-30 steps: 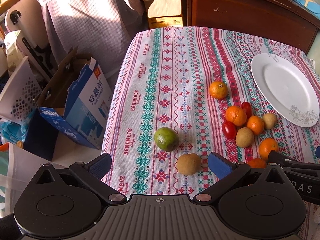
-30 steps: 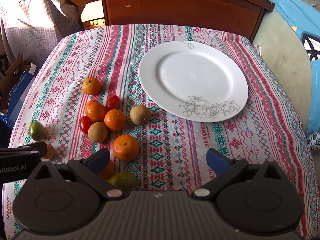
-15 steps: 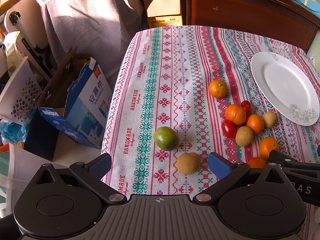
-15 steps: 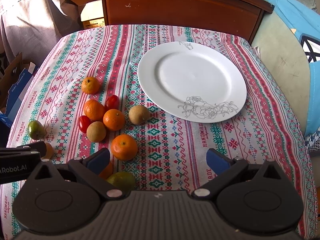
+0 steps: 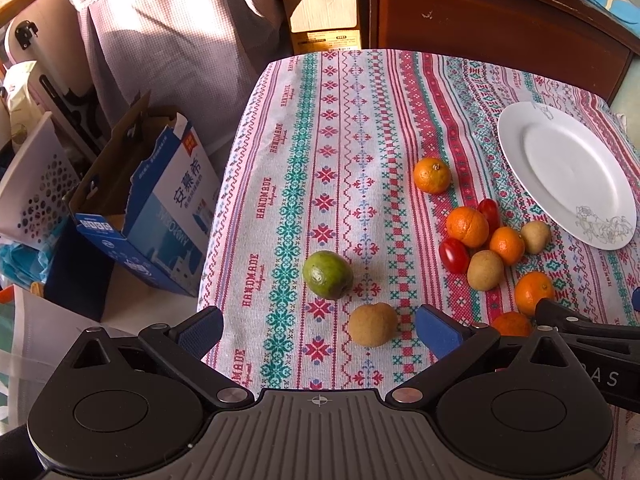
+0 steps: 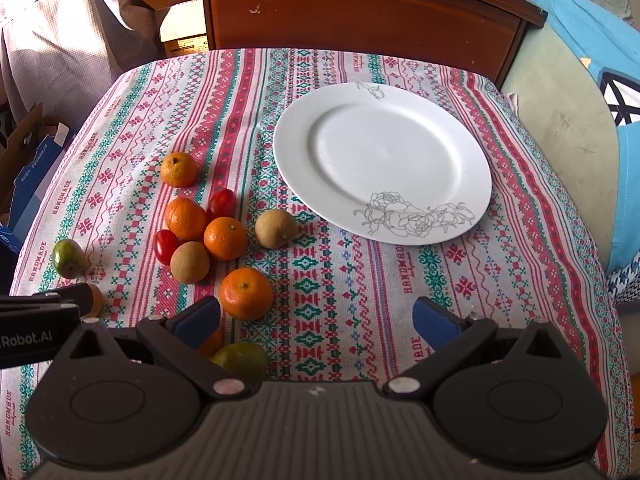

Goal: Organize fruits
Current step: 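Move both grippers toward the fruit pile beside the white plate, then grasp a green fruit with the right gripper while the left gripper grasps a brown kiwi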

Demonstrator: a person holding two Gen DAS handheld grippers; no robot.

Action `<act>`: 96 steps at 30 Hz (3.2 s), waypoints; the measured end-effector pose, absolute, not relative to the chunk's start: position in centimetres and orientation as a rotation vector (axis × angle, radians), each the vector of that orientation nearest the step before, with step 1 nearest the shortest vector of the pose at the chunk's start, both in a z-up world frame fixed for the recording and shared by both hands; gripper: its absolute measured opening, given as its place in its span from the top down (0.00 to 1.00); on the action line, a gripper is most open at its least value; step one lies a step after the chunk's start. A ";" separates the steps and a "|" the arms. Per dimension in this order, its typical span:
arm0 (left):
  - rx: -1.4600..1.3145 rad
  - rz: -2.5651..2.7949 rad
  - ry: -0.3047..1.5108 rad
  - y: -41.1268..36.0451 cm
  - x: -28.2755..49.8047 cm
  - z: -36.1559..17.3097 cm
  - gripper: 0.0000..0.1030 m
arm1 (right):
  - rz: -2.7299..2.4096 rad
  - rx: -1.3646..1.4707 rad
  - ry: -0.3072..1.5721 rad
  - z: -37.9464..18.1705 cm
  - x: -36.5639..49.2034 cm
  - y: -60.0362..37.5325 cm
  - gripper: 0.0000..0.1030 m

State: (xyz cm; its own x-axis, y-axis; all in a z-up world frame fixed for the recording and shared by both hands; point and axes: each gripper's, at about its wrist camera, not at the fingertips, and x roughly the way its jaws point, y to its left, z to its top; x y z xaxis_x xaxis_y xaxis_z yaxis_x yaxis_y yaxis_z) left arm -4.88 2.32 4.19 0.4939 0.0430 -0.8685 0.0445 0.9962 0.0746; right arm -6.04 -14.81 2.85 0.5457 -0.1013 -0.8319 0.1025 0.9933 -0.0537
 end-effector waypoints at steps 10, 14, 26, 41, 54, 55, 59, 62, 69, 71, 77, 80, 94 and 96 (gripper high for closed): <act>0.094 -0.013 1.042 2.0 -5.0 4.4 0.01 | -0.120 0.002 0.983 2.9 -6.1 -14.9 0.01; 0.089 -0.028 1.036 1.9 -5.1 4.5 0.01 | -0.117 0.002 0.978 2.8 -6.2 -15.1 0.01; 0.026 -0.088 0.997 4.2 -5.8 4.6 0.01 | 0.016 0.110 0.875 3.5 -8.6 -17.8 0.03; -0.020 -0.110 0.994 5.3 -8.4 2.9 0.02 | 0.164 0.090 0.870 1.3 -12.2 -16.1 0.23; 0.048 -0.093 0.997 3.4 -7.5 1.3 0.07 | 0.187 0.070 0.849 0.4 -11.7 -15.6 0.39; 0.051 -0.093 0.997 3.3 -7.5 1.2 0.08 | 0.188 0.067 0.846 0.3 -11.6 -15.6 0.41; 0.066 -0.098 0.989 2.8 -7.3 0.9 0.11 | 0.196 0.061 0.830 0.2 -11.6 -15.6 0.49; 0.078 -0.109 0.978 2.4 -7.3 0.9 0.16 | 0.201 0.056 0.822 0.2 -11.6 -15.6 0.59; 0.092 -0.126 0.955 1.8 -7.3 0.9 0.26 | 0.208 0.077 0.820 0.1 -11.4 -15.8 0.69; 0.091 -0.130 0.949 1.6 -7.3 1.0 0.33 | 0.208 0.083 0.820 0.1 -11.4 -15.9 0.69; 0.098 -0.139 0.927 1.3 -7.3 1.2 0.52 | 0.198 0.098 0.819 0.2 -11.3 -16.1 0.69; 0.068 -0.151 0.924 1.5 -7.1 1.3 0.64 | 0.194 0.101 0.820 0.2 -11.3 -16.2 0.69; -0.036 -0.177 0.901 3.5 -7.4 1.3 0.64 | 0.191 0.117 0.829 0.2 -11.2 -16.3 0.69; -0.037 -0.180 0.897 3.5 -7.5 1.3 0.64 | 0.190 0.119 0.829 0.2 -11.1 -16.3 0.68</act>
State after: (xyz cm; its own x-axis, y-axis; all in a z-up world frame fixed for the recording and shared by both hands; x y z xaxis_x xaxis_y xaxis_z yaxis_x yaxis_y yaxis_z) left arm -7.48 3.53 1.26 0.6099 -0.1712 -0.7738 0.1405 0.9843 -0.1071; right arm -11.14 -16.33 0.22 0.6598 0.2134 -0.7205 -0.1207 0.9765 0.1788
